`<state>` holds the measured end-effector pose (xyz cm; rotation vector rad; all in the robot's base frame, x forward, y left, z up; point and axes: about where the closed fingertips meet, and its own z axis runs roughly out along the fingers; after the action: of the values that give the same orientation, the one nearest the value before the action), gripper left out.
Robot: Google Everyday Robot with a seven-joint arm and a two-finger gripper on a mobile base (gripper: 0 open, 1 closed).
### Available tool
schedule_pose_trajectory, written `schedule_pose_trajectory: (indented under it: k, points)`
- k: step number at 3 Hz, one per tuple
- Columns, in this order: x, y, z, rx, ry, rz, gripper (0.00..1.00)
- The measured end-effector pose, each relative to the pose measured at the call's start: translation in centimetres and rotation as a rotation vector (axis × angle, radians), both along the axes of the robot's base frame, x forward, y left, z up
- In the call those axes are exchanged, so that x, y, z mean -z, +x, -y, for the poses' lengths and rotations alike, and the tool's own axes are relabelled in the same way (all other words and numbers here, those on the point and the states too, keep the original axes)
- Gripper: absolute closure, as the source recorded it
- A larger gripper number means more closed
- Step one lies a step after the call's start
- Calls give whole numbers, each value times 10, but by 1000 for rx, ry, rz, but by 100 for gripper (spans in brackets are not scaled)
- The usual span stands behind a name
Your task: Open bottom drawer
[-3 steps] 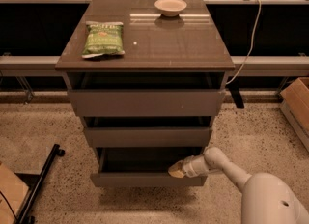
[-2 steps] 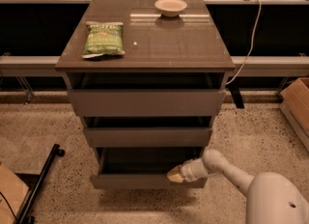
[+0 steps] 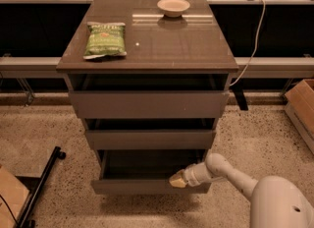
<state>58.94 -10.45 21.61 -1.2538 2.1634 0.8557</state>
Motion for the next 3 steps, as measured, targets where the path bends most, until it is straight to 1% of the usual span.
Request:
schedule_pose_trajectory:
  k: [1,2,3]
  points:
    - [5,-4,-2,-11,-14,-25,37]
    - [3,-4,-2,-11,-14,-25,15]
    - [-5,-4,-2,-11,-14,-25,0]
